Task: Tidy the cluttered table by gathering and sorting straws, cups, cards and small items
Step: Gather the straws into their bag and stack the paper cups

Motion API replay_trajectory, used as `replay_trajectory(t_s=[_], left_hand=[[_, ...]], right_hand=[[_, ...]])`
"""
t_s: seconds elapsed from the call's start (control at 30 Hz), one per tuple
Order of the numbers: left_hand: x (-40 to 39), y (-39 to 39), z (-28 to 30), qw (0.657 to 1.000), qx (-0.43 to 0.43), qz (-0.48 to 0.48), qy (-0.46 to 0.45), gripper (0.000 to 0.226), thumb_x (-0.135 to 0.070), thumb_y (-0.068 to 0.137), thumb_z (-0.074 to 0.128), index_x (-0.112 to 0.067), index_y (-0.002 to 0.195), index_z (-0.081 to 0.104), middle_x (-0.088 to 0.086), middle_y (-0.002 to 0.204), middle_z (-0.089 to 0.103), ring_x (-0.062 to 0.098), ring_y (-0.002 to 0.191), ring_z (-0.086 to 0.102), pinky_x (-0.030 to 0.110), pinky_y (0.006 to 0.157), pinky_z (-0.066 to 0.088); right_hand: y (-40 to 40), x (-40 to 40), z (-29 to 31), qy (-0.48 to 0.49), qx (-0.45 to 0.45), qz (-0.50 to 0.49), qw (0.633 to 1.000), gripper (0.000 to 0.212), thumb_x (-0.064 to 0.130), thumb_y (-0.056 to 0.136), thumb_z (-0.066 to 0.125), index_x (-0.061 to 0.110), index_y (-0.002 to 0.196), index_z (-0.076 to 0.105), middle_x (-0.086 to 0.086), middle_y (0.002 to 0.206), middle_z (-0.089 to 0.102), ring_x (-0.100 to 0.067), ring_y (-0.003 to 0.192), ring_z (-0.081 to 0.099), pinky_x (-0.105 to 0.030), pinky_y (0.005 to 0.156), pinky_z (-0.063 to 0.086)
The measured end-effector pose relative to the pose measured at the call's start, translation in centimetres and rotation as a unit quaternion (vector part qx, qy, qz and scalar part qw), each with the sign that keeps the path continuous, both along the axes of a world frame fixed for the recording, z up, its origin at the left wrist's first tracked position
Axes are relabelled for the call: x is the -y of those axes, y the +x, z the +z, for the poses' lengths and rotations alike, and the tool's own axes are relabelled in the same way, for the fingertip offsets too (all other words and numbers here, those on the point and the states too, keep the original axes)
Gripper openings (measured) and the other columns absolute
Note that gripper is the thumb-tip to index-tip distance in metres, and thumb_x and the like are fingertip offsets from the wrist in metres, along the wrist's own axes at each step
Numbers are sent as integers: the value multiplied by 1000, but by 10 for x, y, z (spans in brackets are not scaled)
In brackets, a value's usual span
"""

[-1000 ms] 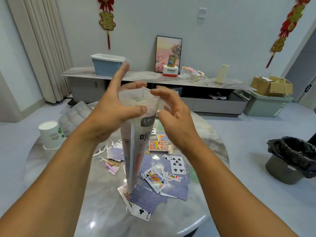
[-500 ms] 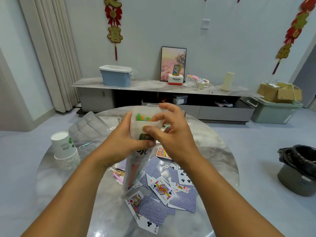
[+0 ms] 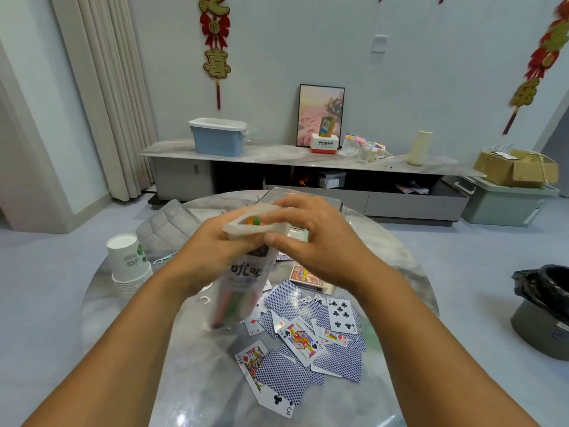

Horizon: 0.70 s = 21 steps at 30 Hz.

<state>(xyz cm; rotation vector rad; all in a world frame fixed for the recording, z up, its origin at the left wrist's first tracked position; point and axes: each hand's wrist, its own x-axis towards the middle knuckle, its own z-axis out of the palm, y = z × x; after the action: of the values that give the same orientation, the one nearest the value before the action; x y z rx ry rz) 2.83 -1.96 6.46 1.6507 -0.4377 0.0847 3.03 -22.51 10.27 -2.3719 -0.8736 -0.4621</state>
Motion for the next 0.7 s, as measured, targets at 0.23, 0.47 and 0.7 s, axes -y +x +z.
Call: replay_trajectory(t_s=[0.23, 0.47, 0.7], left_hand=[[-4, 6, -10, 992, -8, 77, -96, 29, -33, 82, 73, -23, 109, 71, 7, 106, 76, 20, 96, 73, 29, 78, 60], [1, 3, -13, 988, -24, 106, -107, 31, -45, 90, 60, -20, 99, 76, 11, 98, 78, 25, 88, 75, 30, 70, 62], [9, 2, 14, 969, 63, 155, -181, 11, -33, 86, 70, -22, 86, 73, 2, 85, 76, 16, 75, 71, 31, 65, 61]], right_hand=[[9, -8, -10, 37, -31, -16, 999, 33, 44, 97, 61, 36, 128, 68, 10, 110, 57, -12, 109, 47, -42, 96, 43], [18, -15, -19, 73, -20, -24, 997, 18, 41, 96, 66, 32, 106, 78, 11, 103, 53, -15, 107, 49, -45, 94, 43], [11, -27, -9, 328, -47, 29, 943, 13, 17, 84, 82, 13, 95, 78, 5, 96, 73, -7, 91, 67, -29, 83, 53]])
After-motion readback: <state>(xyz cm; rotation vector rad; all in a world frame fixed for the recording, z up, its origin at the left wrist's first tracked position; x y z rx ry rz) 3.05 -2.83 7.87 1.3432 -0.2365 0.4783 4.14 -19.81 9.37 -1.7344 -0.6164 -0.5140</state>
